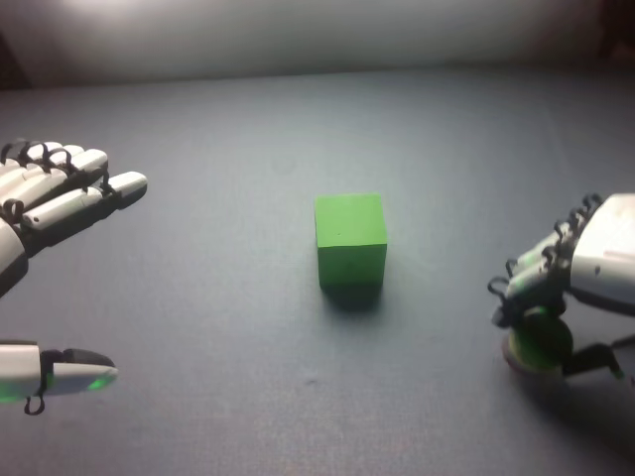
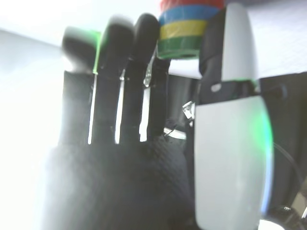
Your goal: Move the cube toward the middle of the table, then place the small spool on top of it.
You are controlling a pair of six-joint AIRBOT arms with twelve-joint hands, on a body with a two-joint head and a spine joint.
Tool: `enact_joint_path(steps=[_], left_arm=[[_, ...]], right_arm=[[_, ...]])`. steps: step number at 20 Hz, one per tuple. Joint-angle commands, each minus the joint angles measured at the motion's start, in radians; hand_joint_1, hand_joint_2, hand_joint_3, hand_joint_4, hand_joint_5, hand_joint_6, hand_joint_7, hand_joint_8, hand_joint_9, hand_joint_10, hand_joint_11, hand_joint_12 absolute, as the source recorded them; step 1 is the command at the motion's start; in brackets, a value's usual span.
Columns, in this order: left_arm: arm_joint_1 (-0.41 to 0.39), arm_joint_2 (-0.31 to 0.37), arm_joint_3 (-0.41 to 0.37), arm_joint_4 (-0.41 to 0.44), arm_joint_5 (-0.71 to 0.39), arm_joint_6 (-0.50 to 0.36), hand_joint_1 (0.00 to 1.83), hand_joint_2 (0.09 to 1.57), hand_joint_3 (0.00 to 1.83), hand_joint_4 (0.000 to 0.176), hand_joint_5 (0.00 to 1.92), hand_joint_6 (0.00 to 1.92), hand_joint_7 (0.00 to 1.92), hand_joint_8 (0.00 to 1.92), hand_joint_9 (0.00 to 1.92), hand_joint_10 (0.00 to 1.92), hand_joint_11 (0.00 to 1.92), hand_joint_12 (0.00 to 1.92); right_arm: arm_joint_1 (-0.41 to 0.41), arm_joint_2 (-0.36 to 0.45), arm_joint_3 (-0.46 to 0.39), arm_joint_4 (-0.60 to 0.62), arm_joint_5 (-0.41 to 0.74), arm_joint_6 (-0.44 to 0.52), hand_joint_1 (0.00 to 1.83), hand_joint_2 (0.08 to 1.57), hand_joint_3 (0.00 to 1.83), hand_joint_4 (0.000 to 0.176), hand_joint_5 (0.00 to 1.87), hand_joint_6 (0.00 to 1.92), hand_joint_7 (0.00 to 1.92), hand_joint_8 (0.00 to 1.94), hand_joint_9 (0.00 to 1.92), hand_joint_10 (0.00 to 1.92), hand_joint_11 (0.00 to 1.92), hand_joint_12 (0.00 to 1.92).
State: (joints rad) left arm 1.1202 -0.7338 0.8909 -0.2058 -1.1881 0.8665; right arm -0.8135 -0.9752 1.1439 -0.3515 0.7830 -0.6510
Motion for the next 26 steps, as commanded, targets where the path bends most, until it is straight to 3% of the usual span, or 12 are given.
enact_joint_path(steps=[1,2,4,8,10,16,18,20,21,22,23,26], left_arm=[[-0.002,0.0,0.006,-0.011,-0.115,0.001,0.68,0.9,0.0,0.141,0.1,0.0,0.03,0.0,0.01,0.0,0.03,0.07],[-0.002,0.0,0.006,-0.013,-0.115,0.001,0.68,0.9,0.0,0.146,0.09,0.0,0.03,0.0,0.02,0.0,0.03,0.07],[-0.001,-0.002,0.007,-0.015,-0.115,0.001,0.69,0.9,0.0,0.149,0.09,0.0,0.03,0.0,0.03,0.01,0.05,0.09],[-0.001,-0.003,0.007,-0.015,-0.114,0.0,0.68,0.89,0.0,0.152,0.09,0.0,0.03,0.0,0.03,0.01,0.05,0.1],[-0.001,-0.006,0.009,-0.015,-0.114,0.0,0.7,0.89,0.0,0.146,0.09,0.0,0.03,0.0,0.03,0.0,0.04,0.1],[-0.001,-0.011,0.011,-0.016,-0.112,0.0,0.7,0.89,0.0,0.138,0.11,0.01,0.03,0.0,0.04,0.0,0.05,0.12],[-0.001,-0.012,0.012,-0.016,-0.111,0.0,0.69,0.89,0.0,0.139,0.11,0.0,0.04,0.0,0.04,0.0,0.05,0.13],[-0.001,-0.014,0.015,-0.016,-0.108,-0.001,0.69,0.89,0.0,0.139,0.11,0.0,0.03,0.0,0.03,0.0,0.04,0.12],[-0.001,-0.015,0.017,-0.015,-0.108,-0.003,0.7,0.9,0.0,0.141,0.1,0.0,0.02,0.0,0.02,0.0,0.02,0.12],[-0.001,-0.016,0.018,-0.014,-0.108,-0.005,0.71,0.9,0.0,0.135,0.11,0.0,0.02,0.0,0.02,0.0,0.01,0.12],[-0.001,-0.016,0.019,-0.013,-0.108,-0.005,0.71,0.9,0.0,0.141,0.1,0.0,0.03,0.0,0.02,0.0,0.01,0.12],[-0.001,-0.019,0.023,-0.011,-0.105,-0.01,0.75,0.89,0.0,0.113,0.12,0.0,0.03,0.0,0.02,0.0,0.02,0.13]], right_arm=[[0.018,0.005,0.005,0.042,0.139,-0.004,1.23,1.16,0.0,0.0,0.94,0.83,0.85,1.43,0.8,1.54,0.6,1.86],[0.023,0.005,0.008,0.063,0.158,-0.013,1.24,1.14,0.0,0.0,0.95,0.84,0.94,1.27,0.8,1.2,0.45,1.65],[0.042,0.004,0.015,0.105,0.195,-0.029,1.37,1.12,0.0,0.0,0.91,0.97,1.02,0.95,0.88,1.23,0.52,1.27],[0.117,-0.033,0.048,0.116,0.206,-0.046,1.37,1.12,0.0,0.0,0.9,1.11,1.07,0.87,0.85,1.17,0.48,1.3],[0.152,-0.06,0.069,0.115,0.206,-0.046,1.22,1.14,0.0,0.0,0.88,1.22,0.98,0.9,0.85,0.51,0.29,1.42],[0.271,-0.153,0.145,0.078,0.126,-0.047,1.23,1.11,0.0,0.0,0.95,0.96,1.08,0.91,1.12,0.33,0.59,1.35],[0.303,-0.178,0.169,0.057,0.087,-0.047,1.22,1.11,0.0,0.023,0.96,1.03,1.05,0.86,1.1,0.23,0.58,1.2],[0.338,-0.207,0.192,0.032,0.044,-0.052,1.23,1.1,0.0,0.002,0.95,1.04,1.12,0.76,1.14,0.12,0.59,1.05],[0.359,-0.224,0.203,0.02,0.015,-0.066,1.24,1.08,0.0,0.0,0.98,0.99,1.15,0.72,1.2,0.11,0.73,1.02],[0.373,-0.238,0.211,0.011,-0.005,-0.079,1.36,1.06,0.0,0.0,1.02,0.87,1.23,0.53,1.04,0.86,0.77,0.97],[0.381,-0.25,0.216,0.006,-0.02,-0.091,1.39,1.05,0.0,0.0,1.03,0.8,1.21,0.53,1.03,1.05,0.85,1.04],[0.391,-0.284,0.239,-0.006,-0.047,-0.098,1.4,1.04,0.0,0.0,1.06,0.74,1.21,0.47,1.09,1.03,0.94,1.05]])
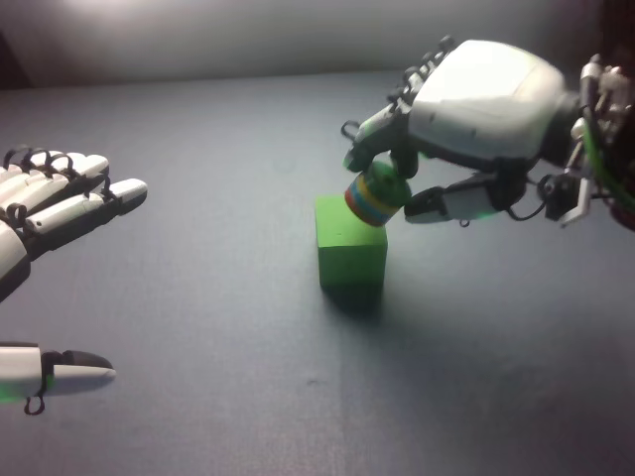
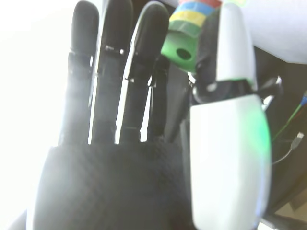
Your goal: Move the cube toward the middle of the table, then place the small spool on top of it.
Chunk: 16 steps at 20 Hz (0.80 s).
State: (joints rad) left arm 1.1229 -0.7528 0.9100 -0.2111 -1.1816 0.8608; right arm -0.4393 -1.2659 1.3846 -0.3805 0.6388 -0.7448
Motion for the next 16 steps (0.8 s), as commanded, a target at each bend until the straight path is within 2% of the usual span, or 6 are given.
enact_joint_path(steps=[1,2,4,6,13,16], left_arm=[[-0.004,-0.002,0.007,-0.004,-0.111,-0.008,0.75,0.89,0.0,0.115,0.11,0.0,0.03,0.0,0.02,0.0,0.02,0.13],[-0.004,-0.003,0.008,-0.003,-0.111,-0.008,0.73,0.89,0.0,0.12,0.12,0.0,0.04,0.01,0.02,0.0,0.02,0.13],[-0.004,-0.003,0.008,-0.001,-0.111,-0.009,0.74,0.89,0.0,0.128,0.11,0.0,0.04,0.0,0.02,0.0,0.02,0.14],[-0.004,-0.005,0.011,-0.001,-0.11,-0.01,0.74,0.89,0.0,0.136,0.11,0.0,0.03,0.0,0.0,0.0,0.0,0.11],[-0.003,-0.007,0.012,0.0,-0.11,-0.017,0.72,0.89,0.0,0.133,0.11,0.0,0.02,0.0,0.0,0.0,0.01,0.07],[-0.003,-0.009,0.012,-0.001,-0.111,-0.019,0.72,0.9,0.0,0.128,0.11,0.0,0.03,0.0,0.01,0.0,0.02,0.08]], right_arm=[[0.022,-0.011,0.012,0.017,0.081,-0.004,1.4,1.04,0.0,0.0,1.06,0.71,1.24,0.42,1.12,0.99,1.0,1.04],[0.024,-0.018,0.016,0.016,0.074,-0.005,1.3,1.02,0.0,0.0,1.16,0.56,1.27,0.57,1.19,0.73,1.03,1.17],[0.031,-0.036,0.031,0.007,0.054,-0.008,1.28,1.03,0.0,0.0,1.22,0.41,1.19,0.8,1.16,0.84,0.98,1.46],[0.036,-0.063,0.047,0.003,0.028,-0.033,1.22,1.03,0.0,0.0,1.23,0.47,0.96,1.49,1.02,1.7,1.08,1.88],[0.04,-0.069,0.047,0.003,0.017,-0.04,1.29,1.06,0.0,0.0,1.23,0.3,1.09,1.04,1.03,1.21,0.89,1.71],[0.04,-0.069,0.044,0.003,0.017,-0.046,1.25,1.1,0.0,0.0,0.89,1.02,1.13,0.83,1.01,0.37,0.62,1.09]])
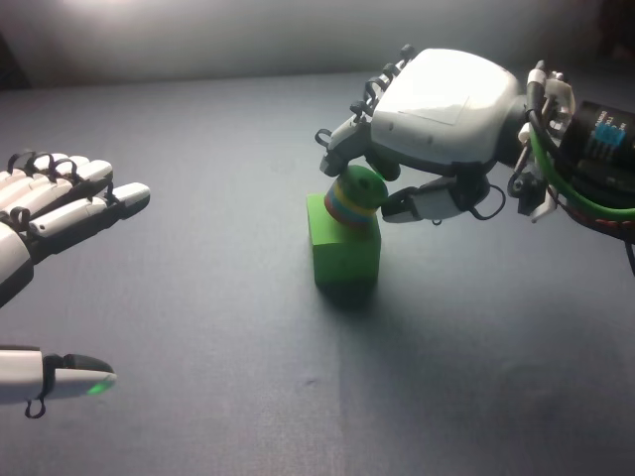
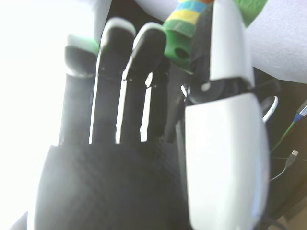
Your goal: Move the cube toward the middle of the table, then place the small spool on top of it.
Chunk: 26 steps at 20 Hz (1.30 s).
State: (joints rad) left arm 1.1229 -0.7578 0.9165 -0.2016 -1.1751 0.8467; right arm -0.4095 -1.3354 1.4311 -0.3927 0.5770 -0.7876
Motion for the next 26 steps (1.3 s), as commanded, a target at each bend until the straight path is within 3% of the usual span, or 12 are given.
enact_joint_path(steps=[1,3,8,13,16,18,19,21,22,24,25,26], left_arm=[[-0.003,-0.004,0.006,-0.01,-0.117,-0.005,0.72,0.89,0.0,0.138,0.11,0.0,0.03,0.0,0.01,0.0,0.03,0.09],[-0.003,-0.004,0.006,-0.01,-0.118,-0.005,0.72,0.9,0.0,0.144,0.1,0.0,0.03,0.0,0.01,0.0,0.02,0.09],[-0.003,-0.005,0.006,-0.012,-0.119,-0.008,0.73,0.89,0.0,0.147,0.11,0.0,0.03,0.0,0.01,0.0,0.02,0.1],[-0.003,-0.006,0.005,-0.014,-0.125,-0.01,0.71,0.89,0.0,0.163,0.1,0.0,0.03,0.0,0.0,0.0,0.01,0.1],[-0.003,-0.01,0.003,-0.022,-0.156,-0.012,0.71,0.89,0.0,0.166,0.1,0.0,0.03,0.0,0.0,0.0,0.0,0.07],[-0.003,-0.014,0.0,-0.03,-0.192,-0.013,0.71,0.89,0.0,0.138,0.11,0.0,0.02,0.0,0.0,0.0,0.0,0.02],[-0.004,-0.017,0.0,-0.034,-0.217,-0.017,0.73,0.9,0.0,0.118,0.11,0.0,0.01,0.0,0.0,0.0,0.0,0.0],[-0.006,-0.023,-0.001,-0.038,-0.265,-0.026,0.72,0.9,0.0,0.119,0.1,0.0,0.0,0.0,0.0,0.0,0.0,0.0],[-0.006,-0.026,-0.003,-0.04,-0.303,-0.031,0.78,0.88,0.0,0.12,0.11,0.01,0.03,0.01,0.02,0.01,0.1,0.04],[-0.006,-0.032,-0.005,-0.042,-0.378,-0.046,0.8,0.9,0.0,0.134,0.06,0.0,0.0,0.0,0.0,0.0,0.03,0.02],[-0.006,-0.038,-0.006,-0.045,-0.411,-0.056,0.8,0.89,0.0,0.168,0.01,0.0,0.0,0.0,0.0,0.0,0.01,0.0],[-0.006,-0.046,-0.005,-0.05,-0.437,-0.064,0.82,0.9,0.0,0.174,0.0,0.0,0.0,0.0,0.0,0.0,0.0,0.0]], right_arm=[[0.011,0.0,-0.003,0.015,0.079,-0.004,1.25,1.04,0.0,0.0,0.76,0.41,0.94,0.33,0.98,0.17,0.55,1.0],[0.011,0.0,-0.004,0.016,0.079,-0.004,1.19,1.04,0.0,0.0,0.75,0.04,0.91,0.04,0.96,0.04,0.47,1.01],[0.011,0.0,-0.008,0.016,0.079,-0.004,1.15,1.01,0.0,0.0,0.7,0.0,0.87,0.0,0.92,0.0,0.46,0.97],[0.011,0.001,-0.018,0.021,0.079,-0.004,1.09,0.97,0.0,0.098,0.43,0.0,0.56,0.0,0.74,0.0,0.34,1.21],[0.011,0.025,-0.05,0.029,0.097,-0.004,1.06,0.94,0.0,0.142,0.17,0.0,0.31,0.0,0.44,0.0,0.02,1.24],[0.011,0.073,-0.083,0.052,0.135,-0.004,1.02,0.94,0.0,0.098,0.1,0.0,0.27,0.0,0.43,0.02,0.05,1.21],[0.011,0.125,-0.107,0.077,0.171,-0.004,0.95,0.95,0.01,0.108,0.05,0.0,0.25,0.0,0.45,0.02,0.08,1.21],[-0.029,0.189,-0.148,0.122,0.26,-0.004,0.92,0.95,0.0,0.109,0.04,0.0,0.22,0.0,0.39,0.01,0.04,1.19],[-0.069,0.229,-0.178,0.164,0.339,-0.004,0.85,1.01,0.01,0.089,0.05,0.0,0.16,0.0,0.28,0.0,0.0,1.01],[-0.154,0.302,-0.237,0.242,0.504,-0.004,0.69,1.05,0.01,0.109,0.06,0.0,0.16,0.0,0.23,0.0,0.0,0.71],[-0.208,0.336,-0.267,0.284,0.603,-0.004,0.73,1.12,0.01,0.045,0.1,0.01,0.17,0.0,0.21,0.0,0.0,0.67],[-0.254,0.358,-0.29,0.32,0.68,-0.003,0.8,1.16,0.01,0.038,0.12,0.01,0.19,0.0,0.22,0.0,0.0,0.58]])
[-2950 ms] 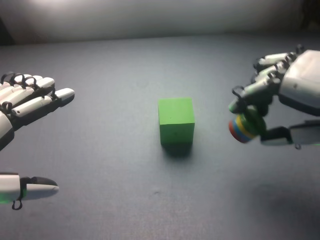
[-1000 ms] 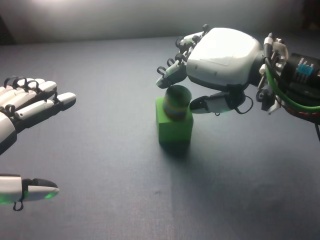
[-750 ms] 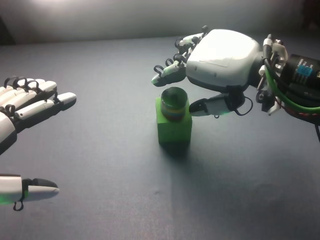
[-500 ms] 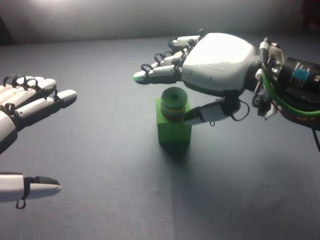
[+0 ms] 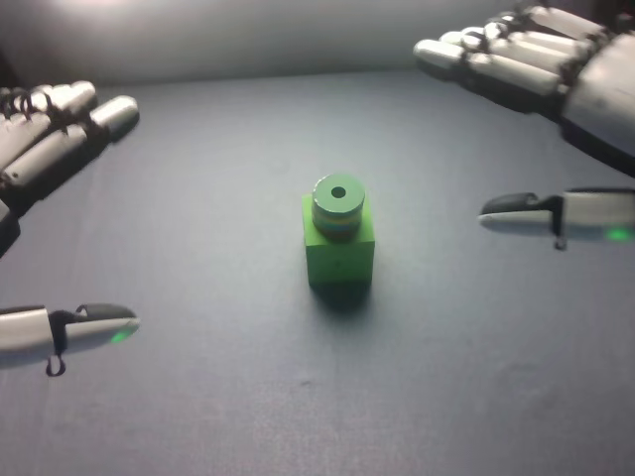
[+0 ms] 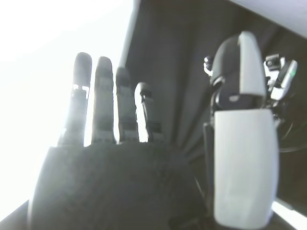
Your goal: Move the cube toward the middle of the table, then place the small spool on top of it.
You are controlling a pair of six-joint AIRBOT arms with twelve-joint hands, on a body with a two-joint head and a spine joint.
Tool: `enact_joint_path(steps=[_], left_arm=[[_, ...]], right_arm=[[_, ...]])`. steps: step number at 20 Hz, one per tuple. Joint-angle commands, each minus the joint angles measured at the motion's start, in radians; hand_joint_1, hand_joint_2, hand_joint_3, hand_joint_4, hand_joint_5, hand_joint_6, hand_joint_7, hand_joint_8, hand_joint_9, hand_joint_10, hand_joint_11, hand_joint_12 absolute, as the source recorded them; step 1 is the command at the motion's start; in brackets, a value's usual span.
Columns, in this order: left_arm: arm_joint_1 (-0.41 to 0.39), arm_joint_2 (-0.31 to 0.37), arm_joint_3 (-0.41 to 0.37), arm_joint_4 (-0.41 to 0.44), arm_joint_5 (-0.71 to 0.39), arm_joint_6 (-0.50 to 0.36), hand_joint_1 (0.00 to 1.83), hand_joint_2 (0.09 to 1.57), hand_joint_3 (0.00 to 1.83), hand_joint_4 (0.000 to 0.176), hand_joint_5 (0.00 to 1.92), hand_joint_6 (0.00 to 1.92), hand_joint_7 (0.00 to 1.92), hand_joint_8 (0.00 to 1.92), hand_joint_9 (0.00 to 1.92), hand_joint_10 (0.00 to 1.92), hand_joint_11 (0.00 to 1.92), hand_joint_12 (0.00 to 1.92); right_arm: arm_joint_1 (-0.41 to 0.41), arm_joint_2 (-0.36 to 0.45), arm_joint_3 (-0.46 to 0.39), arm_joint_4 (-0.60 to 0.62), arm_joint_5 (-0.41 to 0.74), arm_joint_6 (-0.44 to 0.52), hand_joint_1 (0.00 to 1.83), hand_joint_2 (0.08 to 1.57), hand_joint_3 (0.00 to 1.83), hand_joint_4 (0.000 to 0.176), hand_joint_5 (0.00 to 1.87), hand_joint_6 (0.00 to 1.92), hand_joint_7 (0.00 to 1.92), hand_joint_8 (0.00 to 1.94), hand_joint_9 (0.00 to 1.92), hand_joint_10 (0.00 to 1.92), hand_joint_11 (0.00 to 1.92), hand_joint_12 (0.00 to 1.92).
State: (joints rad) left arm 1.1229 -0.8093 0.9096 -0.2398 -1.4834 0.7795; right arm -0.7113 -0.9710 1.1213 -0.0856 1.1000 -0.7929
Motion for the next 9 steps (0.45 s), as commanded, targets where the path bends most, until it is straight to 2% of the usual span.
enact_joint_path(steps=[1,2,3,4,5,6,7,8,9], left_arm=[[-0.006,-0.004,0.004,-0.017,-0.152,-0.01,0.81,0.9,0.0,0.176,0.0,0.0,0.0,0.0,0.0,0.0,0.0,0.0],[-0.006,-0.013,0.01,-0.019,-0.171,-0.03,0.8,0.91,0.01,0.176,0.0,0.0,0.0,0.0,0.0,0.0,0.0,0.0],[-0.006,-0.021,0.017,-0.019,-0.187,-0.048,0.83,0.9,0.0,0.176,0.0,0.0,0.0,0.0,0.0,0.0,0.0,0.0],[-0.007,-0.027,0.022,-0.02,-0.209,-0.064,0.81,0.87,0.0,0.163,0.0,0.0,0.0,0.0,0.0,0.0,0.0,0.0],[-0.008,-0.032,0.026,-0.022,-0.236,-0.076,0.78,0.9,0.0,0.156,0.0,0.0,0.0,0.0,0.0,0.0,0.02,0.01],[-0.017,-0.037,0.031,-0.025,-0.244,-0.099,0.73,0.92,0.01,0.138,0.0,0.0,0.0,0.0,0.0,0.0,0.07,0.03],[-0.027,-0.042,0.036,-0.017,-0.244,-0.101,0.65,0.96,0.01,0.085,0.03,0.0,0.04,0.0,0.03,0.01,0.01,0.42],[-0.047,-0.053,0.045,-0.001,-0.244,-0.106,0.62,1.0,0.01,0.05,0.08,0.0,0.13,0.01,0.1,0.02,0.0,0.79],[-0.054,-0.055,0.049,0.006,-0.244,-0.112,0.5,1.09,0.02,0.043,0.06,0.0,0.08,0.0,0.08,0.0,0.0,0.8]], right_arm=[[-0.019,0.02,-0.01,0.065,0.267,0.002,0.81,1.25,0.01,0.044,0.15,0.0,0.27,0.01,0.3,0.01,0.05,0.57],[-0.08,0.044,-0.036,0.115,0.366,0.002,0.77,1.27,0.0,0.045,0.17,0.0,0.31,0.0,0.35,0.01,0.11,0.53],[-0.128,0.058,-0.051,0.151,0.434,0.002,0.69,1.29,0.01,0.026,0.18,0.0,0.38,0.02,0.44,0.03,0.17,0.55],[-0.167,0.067,-0.061,0.183,0.492,0.002,0.58,1.31,0.0,0.04,0.24,0.01,0.46,0.01,0.54,0.03,0.24,0.59],[-0.208,0.074,-0.073,0.219,0.558,0.002,0.52,1.38,0.0,0.0,0.19,0.0,0.46,0.0,0.54,0.01,0.18,0.66],[-0.259,0.084,-0.087,0.258,0.646,0.002,0.47,1.41,0.0,0.001,0.2,0.0,0.48,0.01,0.57,0.01,0.21,0.68],[-0.275,0.088,-0.094,0.268,0.663,0.002,0.47,1.43,0.0,0.0,0.23,0.0,0.56,0.01,0.68,0.02,0.29,0.8],[-0.277,0.095,-0.108,0.267,0.663,0.0,0.5,1.43,0.0,0.0,0.28,0.0,0.64,0.01,0.79,0.03,0.41,0.88],[-0.275,0.095,-0.111,0.256,0.663,-0.005,0.51,1.43,0.0,0.0,0.25,0.01,0.65,0.0,0.82,0.03,0.4,1.0]])
